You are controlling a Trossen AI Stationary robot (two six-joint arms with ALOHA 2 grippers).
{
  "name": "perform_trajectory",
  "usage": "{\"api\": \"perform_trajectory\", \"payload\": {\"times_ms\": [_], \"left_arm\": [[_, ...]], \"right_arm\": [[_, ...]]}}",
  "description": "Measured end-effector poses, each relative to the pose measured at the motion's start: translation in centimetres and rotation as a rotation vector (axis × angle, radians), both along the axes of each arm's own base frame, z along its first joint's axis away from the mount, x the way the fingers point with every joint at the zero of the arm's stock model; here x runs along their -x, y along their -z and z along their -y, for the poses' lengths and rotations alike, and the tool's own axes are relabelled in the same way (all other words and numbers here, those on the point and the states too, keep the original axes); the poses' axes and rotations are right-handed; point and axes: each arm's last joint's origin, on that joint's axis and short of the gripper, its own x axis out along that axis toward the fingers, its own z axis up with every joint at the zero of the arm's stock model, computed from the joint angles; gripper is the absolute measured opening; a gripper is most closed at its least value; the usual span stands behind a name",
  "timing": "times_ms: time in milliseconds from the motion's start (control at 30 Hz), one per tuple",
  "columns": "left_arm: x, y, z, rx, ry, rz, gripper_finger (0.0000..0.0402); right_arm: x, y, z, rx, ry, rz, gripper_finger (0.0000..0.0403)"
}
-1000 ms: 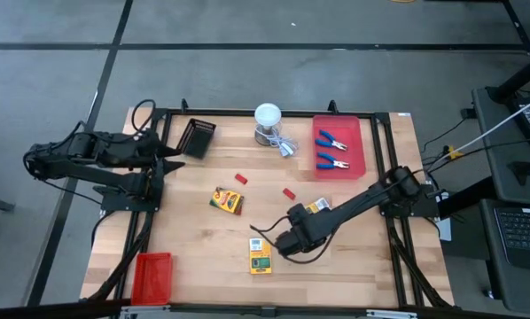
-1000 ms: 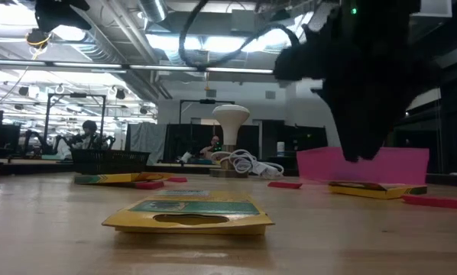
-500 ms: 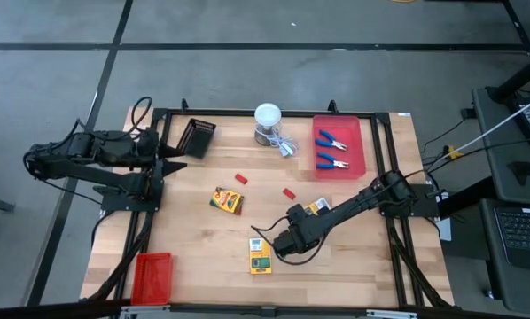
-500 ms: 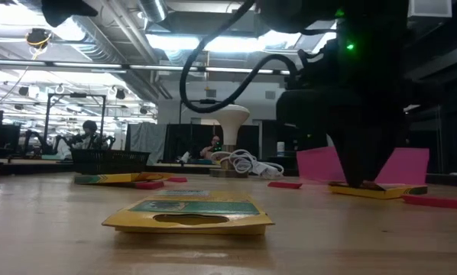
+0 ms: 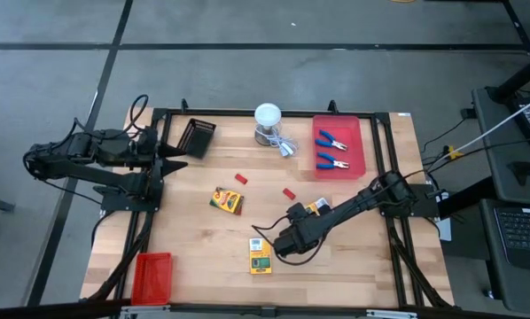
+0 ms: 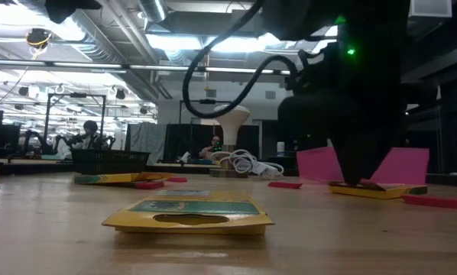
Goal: Pick & Place School Supplies
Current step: Put the crayon box into the black bin
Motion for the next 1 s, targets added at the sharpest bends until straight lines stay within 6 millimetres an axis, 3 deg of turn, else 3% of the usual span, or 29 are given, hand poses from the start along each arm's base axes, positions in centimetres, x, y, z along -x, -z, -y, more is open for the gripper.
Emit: {"api": "perform_trajectory", "payload": {"times_ms": [367, 800, 1000], "left_arm": [[0.0, 0.0, 0.0, -0.007, 0.003, -0.001, 0.0210], [-0.1, -0.1, 0.0, -0.006, 0.003, 0.013, 0.0210], [-0.1, -0.1, 0.0, -0.006, 0.002, 0.014, 0.0210]], "right_arm": [[-0.1, 1.6, -0.1, 0.029, -0.008, -0.045, 0.0123], [0.9, 1.8, 0.5, 0.080, 0.018, -0.175, 0.0121], [1.2, 1.7, 0.8, 0.098, 0.033, -0.207, 0.0070]]}}
